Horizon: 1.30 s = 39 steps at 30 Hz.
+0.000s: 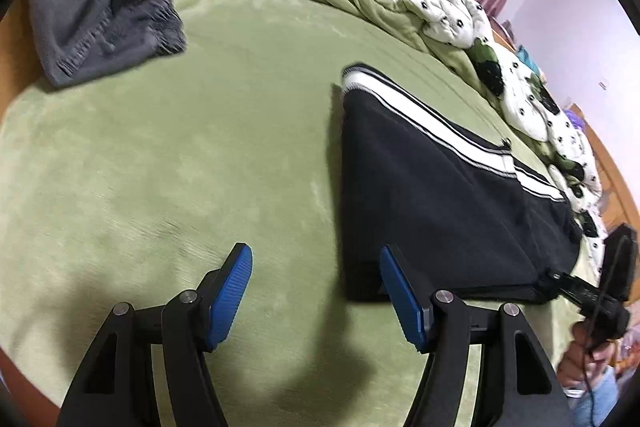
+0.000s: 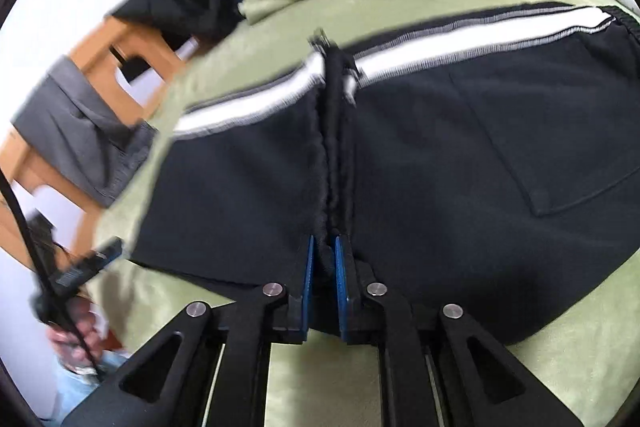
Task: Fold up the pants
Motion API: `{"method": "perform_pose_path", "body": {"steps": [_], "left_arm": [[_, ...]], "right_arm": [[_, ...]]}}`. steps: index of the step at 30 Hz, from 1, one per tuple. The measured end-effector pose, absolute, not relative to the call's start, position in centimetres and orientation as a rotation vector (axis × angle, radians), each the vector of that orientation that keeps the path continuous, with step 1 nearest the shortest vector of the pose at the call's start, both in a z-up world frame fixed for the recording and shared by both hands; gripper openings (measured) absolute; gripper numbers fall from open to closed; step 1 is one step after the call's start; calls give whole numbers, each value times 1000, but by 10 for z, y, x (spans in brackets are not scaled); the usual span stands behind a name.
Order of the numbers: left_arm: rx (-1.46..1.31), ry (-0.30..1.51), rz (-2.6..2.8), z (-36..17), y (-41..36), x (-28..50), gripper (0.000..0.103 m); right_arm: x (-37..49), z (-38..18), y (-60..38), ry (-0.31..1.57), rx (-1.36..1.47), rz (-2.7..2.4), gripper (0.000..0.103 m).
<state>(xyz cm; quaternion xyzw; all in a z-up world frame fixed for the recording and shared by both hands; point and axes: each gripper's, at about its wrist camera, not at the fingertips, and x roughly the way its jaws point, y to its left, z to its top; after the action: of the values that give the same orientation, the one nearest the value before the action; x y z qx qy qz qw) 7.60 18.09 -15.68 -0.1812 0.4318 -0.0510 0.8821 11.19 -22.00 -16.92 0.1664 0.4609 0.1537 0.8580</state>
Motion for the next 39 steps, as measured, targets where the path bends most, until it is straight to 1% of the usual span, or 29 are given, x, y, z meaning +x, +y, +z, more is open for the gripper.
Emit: {"method": "perform_pose_path", "body": {"steps": [4, 5, 8, 10, 13, 15, 18, 20, 21, 22, 23, 24, 26, 28, 30, 31, 32, 33, 36, 39], "left_arm": [[-417, 917, -174, -165, 172, 80, 64], [-428, 924, -184, -168, 169, 83, 64], [-425, 929, -171, -174, 161, 89, 64], [-424, 925, -161, -177, 156, 91, 64], [-452, 889, -129, -180, 154, 94, 64], [-470, 876, -117, -181, 151, 96, 64], [-444, 901, -130, -180, 144, 101, 64], [-484, 911, -120, -180, 147, 101, 63], [-522, 915, -114, -181, 150, 101, 61], [-543, 919, -110, -181, 151, 101, 52], [-558, 923, -115, -181, 151, 101, 38], [-563, 931, -109, -178, 149, 102, 35], [-533, 896, -63, -166, 139, 99, 16], [-439, 874, -37, -149, 121, 99, 12], [-329, 813, -40, -119, 92, 99, 12], [-300, 793, -58, -107, 83, 100, 11], [-263, 764, -91, -89, 65, 101, 11], [-245, 740, -120, -74, 50, 102, 11], [-230, 708, -225, -44, 1, 111, 11], [-179, 704, -309, -36, -56, 122, 11]], "right_arm": [[114, -163, -222, 962, 359, 298, 27], [114, -158, -223, 953, 345, 281, 31], [113, -138, -228, 936, 234, 225, 37], [116, -126, -230, 935, 146, 187, 37], [112, -105, -242, 874, 44, 142, 37], [110, -92, -257, 831, 30, 115, 37], [119, -88, -275, 868, 28, 111, 37], [117, -87, -289, 840, 30, 95, 37], [114, -91, -300, 831, 50, 82, 37], [114, -94, -307, 837, 69, 74, 37], [113, -99, -313, 851, 92, 73, 37], [111, -103, -320, 865, 111, 73, 37], [105, -106, -330, 888, 114, 56, 37], [100, -102, -338, 885, 79, 35, 37], [90, -92, -351, 838, 47, 32, 37], [87, -88, -357, 819, 32, 32, 38], [85, -86, -362, 806, 22, 27, 41], [84, -83, -372, 789, 11, 17, 43], [82, -83, -392, 775, -10, -18, 43], [78, -85, -415, 773, 38, -39, 43]]}}
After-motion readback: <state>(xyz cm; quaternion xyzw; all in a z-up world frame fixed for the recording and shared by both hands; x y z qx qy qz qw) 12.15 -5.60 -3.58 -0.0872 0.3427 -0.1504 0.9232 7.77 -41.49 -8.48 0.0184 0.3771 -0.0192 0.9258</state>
